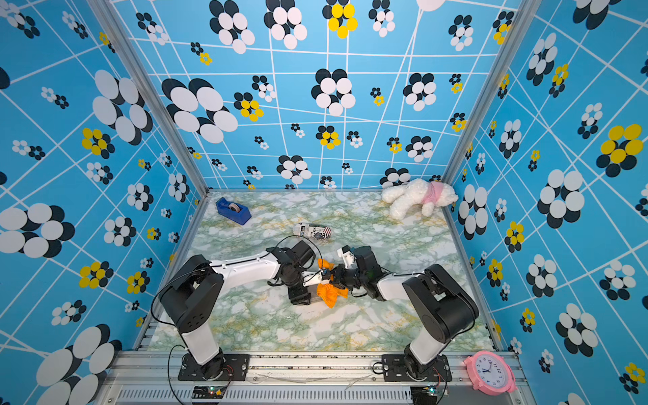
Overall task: Wipe the eyeglass case
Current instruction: Wipe the dirt from the eyeglass case.
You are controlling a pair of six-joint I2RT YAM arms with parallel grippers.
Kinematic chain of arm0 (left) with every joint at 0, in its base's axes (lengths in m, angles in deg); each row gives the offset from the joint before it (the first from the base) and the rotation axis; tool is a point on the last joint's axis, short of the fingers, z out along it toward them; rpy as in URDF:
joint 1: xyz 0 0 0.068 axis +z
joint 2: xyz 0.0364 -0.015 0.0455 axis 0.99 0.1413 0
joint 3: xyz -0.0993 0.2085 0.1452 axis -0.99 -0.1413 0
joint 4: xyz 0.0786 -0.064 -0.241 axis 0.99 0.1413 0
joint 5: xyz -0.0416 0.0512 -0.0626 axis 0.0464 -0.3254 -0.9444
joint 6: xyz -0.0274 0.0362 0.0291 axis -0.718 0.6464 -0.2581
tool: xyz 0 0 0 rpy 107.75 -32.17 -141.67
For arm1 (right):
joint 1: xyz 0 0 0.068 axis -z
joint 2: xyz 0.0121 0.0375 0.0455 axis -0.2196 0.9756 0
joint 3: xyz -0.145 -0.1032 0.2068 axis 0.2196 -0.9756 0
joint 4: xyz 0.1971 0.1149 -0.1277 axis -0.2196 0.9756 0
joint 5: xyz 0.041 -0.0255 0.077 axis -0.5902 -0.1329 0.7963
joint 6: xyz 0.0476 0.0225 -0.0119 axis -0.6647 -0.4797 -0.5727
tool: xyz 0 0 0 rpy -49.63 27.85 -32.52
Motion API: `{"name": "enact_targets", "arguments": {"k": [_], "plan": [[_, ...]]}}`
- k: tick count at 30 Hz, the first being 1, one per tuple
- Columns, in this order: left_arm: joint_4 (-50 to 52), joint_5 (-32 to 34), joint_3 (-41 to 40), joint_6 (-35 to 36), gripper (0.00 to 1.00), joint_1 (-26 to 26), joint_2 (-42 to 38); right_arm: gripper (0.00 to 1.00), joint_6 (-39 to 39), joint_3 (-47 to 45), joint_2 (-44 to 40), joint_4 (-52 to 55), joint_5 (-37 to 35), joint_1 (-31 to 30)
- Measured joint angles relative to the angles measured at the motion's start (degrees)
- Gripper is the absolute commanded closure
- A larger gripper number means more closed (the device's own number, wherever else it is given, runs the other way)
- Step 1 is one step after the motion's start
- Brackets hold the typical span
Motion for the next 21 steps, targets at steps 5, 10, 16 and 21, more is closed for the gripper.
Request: {"name": "enact_targets", "arguments": {"k": [5,10,16,21], "plan": [[-5.60,-1.07,-2.56,0.04,0.64,-0.61,-1.01,1.00,6.67,-0.87,-4.85,8.44,0.35,1.22],[-8.17,-1.88,-4.24,0.07,0.64,-0.39,-1.73,1.00,8.20,-0.83,-3.39,7.10,2.27,1.70],[-10.19,-2.80,-5.29,0.00,0.65,-0.17,-2.05,1.00,7.82,-0.52,-2.38,5.66,3.10,1.44],[-12.20,-3.41,-5.97,0.00,0.67,-0.07,-2.08,1.00,8.57,1.38,-1.03,6.93,3.15,-0.44]]}}
